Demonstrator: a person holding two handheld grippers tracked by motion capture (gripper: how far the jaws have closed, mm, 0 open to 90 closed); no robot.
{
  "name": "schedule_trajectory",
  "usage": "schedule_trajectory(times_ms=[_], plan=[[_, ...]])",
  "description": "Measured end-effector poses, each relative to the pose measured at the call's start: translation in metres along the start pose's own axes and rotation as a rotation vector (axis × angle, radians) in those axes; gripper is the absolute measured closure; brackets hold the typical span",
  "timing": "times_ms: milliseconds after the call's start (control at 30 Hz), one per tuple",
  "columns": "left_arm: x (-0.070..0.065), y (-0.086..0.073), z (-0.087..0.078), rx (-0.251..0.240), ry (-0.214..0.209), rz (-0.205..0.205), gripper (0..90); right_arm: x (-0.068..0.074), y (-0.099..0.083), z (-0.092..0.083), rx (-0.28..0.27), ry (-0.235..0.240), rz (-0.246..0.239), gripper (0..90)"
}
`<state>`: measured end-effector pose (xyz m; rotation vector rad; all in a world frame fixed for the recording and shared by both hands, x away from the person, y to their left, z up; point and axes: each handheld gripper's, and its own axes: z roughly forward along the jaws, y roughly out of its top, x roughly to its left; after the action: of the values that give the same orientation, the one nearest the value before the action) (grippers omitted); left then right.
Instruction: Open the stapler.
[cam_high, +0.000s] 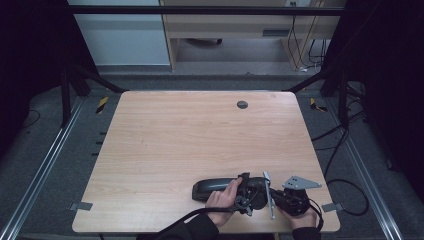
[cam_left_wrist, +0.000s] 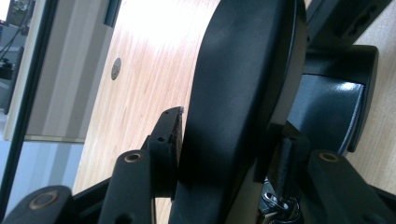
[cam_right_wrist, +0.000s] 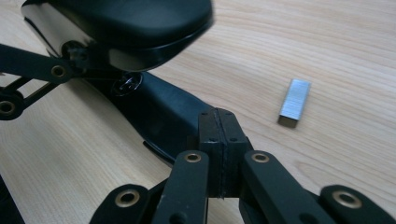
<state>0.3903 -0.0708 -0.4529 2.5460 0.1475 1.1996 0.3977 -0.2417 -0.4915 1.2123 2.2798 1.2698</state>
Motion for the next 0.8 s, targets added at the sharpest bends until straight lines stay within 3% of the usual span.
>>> schedule_trajectory(times_ms=[233,800], plan=[[-0.001,0.000,0.000,0.004,0.005,0.003,52.6,0.005,0.001,0.006,0.027,0.011,-0.020,90.0],[-0.002,-0.001,-0.001,-0.009,0.011,-0.004,52.8,0.005,0.000,0.012,0.044,0.019,-0.017,90.0]])
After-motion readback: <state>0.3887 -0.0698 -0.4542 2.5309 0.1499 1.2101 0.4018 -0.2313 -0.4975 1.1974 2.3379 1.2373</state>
